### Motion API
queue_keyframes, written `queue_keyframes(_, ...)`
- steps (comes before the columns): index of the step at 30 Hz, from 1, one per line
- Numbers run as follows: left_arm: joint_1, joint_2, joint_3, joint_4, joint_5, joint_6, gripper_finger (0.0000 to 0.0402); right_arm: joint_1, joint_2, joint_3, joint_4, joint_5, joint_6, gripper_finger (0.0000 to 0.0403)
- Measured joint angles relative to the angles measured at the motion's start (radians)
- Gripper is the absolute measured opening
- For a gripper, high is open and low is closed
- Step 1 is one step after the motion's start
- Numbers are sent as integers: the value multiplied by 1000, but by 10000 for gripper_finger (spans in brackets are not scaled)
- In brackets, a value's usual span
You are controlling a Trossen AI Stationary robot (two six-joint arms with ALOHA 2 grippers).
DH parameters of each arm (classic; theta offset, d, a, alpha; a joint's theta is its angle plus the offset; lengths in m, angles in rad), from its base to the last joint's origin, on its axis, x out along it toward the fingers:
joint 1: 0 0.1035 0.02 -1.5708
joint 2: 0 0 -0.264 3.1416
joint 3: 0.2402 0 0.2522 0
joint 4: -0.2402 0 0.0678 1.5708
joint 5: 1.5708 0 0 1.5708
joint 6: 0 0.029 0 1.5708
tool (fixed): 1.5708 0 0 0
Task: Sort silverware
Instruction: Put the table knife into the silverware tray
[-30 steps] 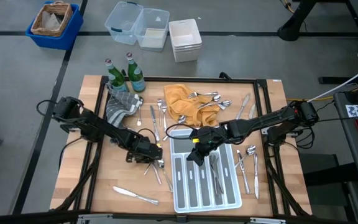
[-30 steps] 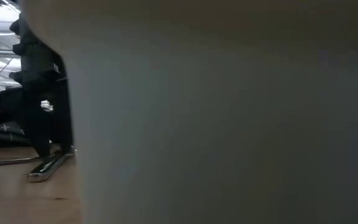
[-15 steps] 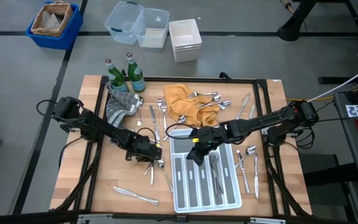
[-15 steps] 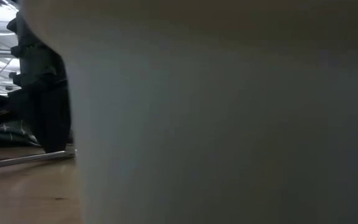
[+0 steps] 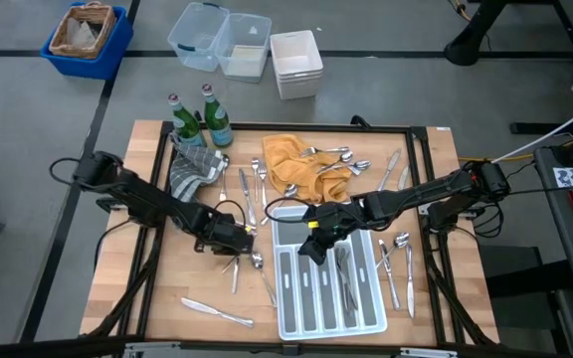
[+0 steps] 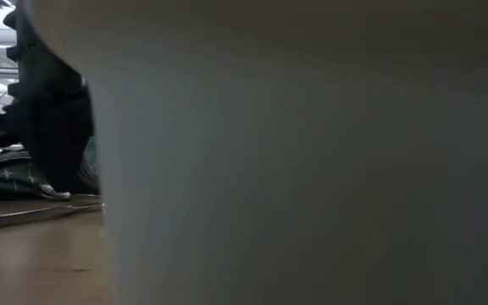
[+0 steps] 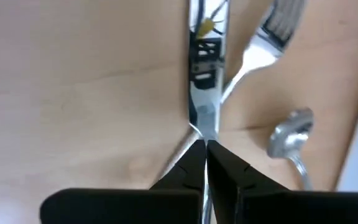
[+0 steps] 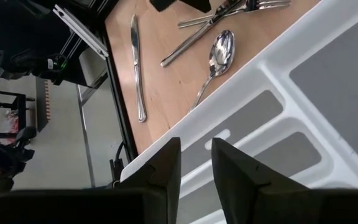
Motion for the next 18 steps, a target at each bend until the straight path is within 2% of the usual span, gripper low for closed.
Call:
queue_keyframes(6, -42, -5, 2, 33, 4, 6, 7, 0, 0, 0, -1, 0, -13, 92)
queue_keyframes(8, -60, -5, 2, 37, 5, 50, 15, 0, 0, 0, 0, 0, -13, 92)
queue_keyframes(18, -115, 15, 3, 67, -6, 44, 98, 0, 0, 0, 0, 0, -15, 92)
